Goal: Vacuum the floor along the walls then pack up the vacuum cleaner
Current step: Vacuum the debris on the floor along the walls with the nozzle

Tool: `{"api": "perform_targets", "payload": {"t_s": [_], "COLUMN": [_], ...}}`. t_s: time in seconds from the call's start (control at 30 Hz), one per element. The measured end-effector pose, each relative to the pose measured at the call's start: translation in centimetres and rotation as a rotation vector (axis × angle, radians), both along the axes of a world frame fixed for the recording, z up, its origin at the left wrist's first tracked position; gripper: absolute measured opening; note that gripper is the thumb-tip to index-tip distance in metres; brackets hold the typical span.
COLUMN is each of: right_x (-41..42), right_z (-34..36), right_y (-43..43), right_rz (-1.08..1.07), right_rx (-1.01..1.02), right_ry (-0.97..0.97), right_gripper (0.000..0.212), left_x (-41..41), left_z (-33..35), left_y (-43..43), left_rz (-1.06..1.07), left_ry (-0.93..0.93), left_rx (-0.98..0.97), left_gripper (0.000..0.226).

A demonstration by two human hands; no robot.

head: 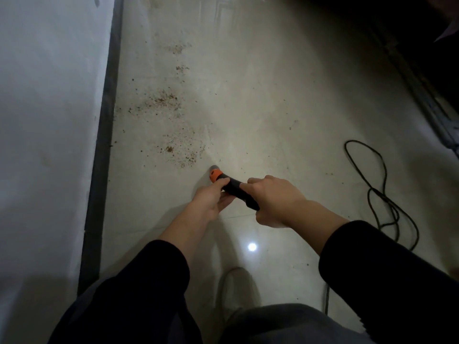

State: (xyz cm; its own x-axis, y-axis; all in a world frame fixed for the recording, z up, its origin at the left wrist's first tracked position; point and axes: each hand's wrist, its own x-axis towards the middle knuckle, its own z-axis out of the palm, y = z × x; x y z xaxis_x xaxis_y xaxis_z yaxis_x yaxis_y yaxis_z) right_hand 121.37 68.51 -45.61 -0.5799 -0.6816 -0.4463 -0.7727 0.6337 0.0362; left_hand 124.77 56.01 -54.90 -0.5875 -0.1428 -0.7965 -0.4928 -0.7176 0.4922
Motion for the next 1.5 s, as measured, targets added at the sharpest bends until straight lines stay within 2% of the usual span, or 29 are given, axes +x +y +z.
{"api": "perform_targets", "payload": {"t_s": [0.2, 0.67, 1.0, 1.17, 1.5], "right_x": [-1.5, -3.9, -3.1, -2.3, -0.8], "right_z": [-0.3, -0.7, -0.3, -0.4, -0.5], "right_y": [0.0, -1.5, -3.3, -3.6, -4.6], "right_rz": [0.001, 0.050, 0.117, 0.140, 0.193], "right_rx": [0.020, 0.055, 0.055, 0.065, 0.051], "right_ry": [0.032, 0.037, 0.022, 0.022, 0.019], "right_gripper": [0.038, 0.041, 0.044, 0.038, 0.043], "left_x": [-2.2, -4.1, -2.7, -1.9, 0.2], "left_z": [-0.8, -1.7, -1.3, -1.1, -0.8], "left_y": [0.1, -0.9, -2.5, -3.0, -4.1], "left_rz": [0.011, 0.106, 0.131, 0.141, 0.177], "left_ry": [0.026, 0.040, 0.029, 0.027, 0.023], "left_rx": [0.022, -0.010, 0.008, 0.036, 0.047], "left_gripper": [0.023, 0.036, 0.010, 0.011, 0.021]}}
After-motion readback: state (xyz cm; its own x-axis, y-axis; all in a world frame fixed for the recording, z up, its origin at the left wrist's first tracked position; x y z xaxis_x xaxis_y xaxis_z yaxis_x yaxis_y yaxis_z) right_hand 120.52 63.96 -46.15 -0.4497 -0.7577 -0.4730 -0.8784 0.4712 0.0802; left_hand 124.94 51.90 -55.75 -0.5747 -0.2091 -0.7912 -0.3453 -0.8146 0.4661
